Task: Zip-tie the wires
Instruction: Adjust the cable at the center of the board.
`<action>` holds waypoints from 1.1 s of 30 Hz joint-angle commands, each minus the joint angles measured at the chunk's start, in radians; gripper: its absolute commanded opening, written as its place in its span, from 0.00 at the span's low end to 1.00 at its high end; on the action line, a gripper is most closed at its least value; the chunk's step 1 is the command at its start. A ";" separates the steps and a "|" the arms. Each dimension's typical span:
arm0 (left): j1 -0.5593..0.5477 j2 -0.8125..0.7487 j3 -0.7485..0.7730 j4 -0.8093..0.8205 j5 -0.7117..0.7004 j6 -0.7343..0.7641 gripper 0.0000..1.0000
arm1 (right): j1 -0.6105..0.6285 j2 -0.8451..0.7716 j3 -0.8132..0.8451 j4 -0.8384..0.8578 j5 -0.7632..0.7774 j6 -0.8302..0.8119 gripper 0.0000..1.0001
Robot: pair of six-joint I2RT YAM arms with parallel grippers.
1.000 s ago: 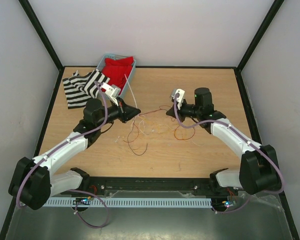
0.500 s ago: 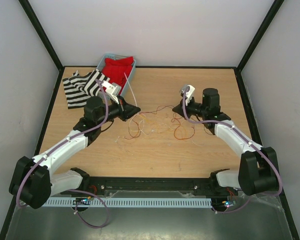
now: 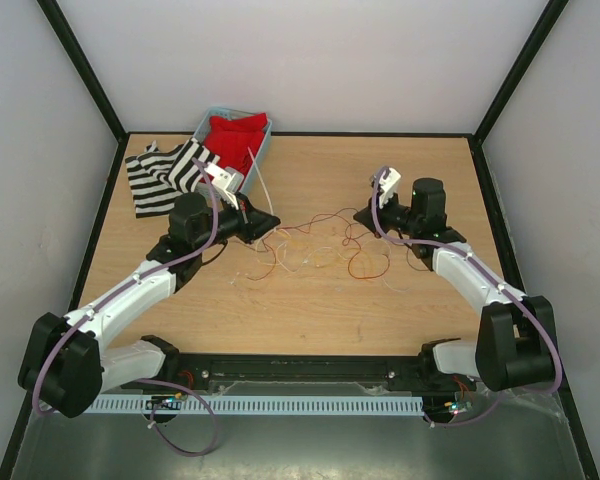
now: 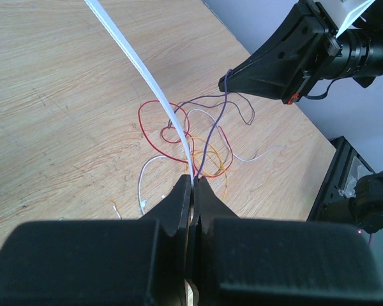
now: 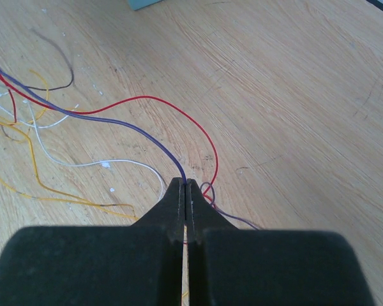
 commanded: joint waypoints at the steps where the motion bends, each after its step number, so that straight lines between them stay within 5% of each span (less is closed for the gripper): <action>1: 0.005 -0.024 0.038 0.008 -0.009 0.016 0.00 | -0.008 -0.023 -0.010 0.035 0.030 0.032 0.00; 7: 0.006 -0.035 0.042 -0.004 -0.016 0.025 0.00 | -0.025 -0.017 -0.020 0.043 0.078 0.085 0.00; 13: 0.004 -0.026 0.062 -0.008 -0.010 0.029 0.00 | -0.026 -0.014 -0.017 0.061 -0.058 0.074 0.00; 18: 0.006 -0.008 0.102 -0.018 -0.011 0.048 0.00 | -0.026 -0.059 -0.017 0.060 -0.113 0.095 0.30; 23: 0.005 0.016 0.146 -0.035 -0.011 0.059 0.00 | -0.024 -0.151 -0.039 0.148 -0.165 0.191 0.46; 33: 0.005 0.034 0.196 -0.074 -0.058 0.058 0.00 | 0.196 -0.305 -0.138 0.373 -0.240 0.232 0.52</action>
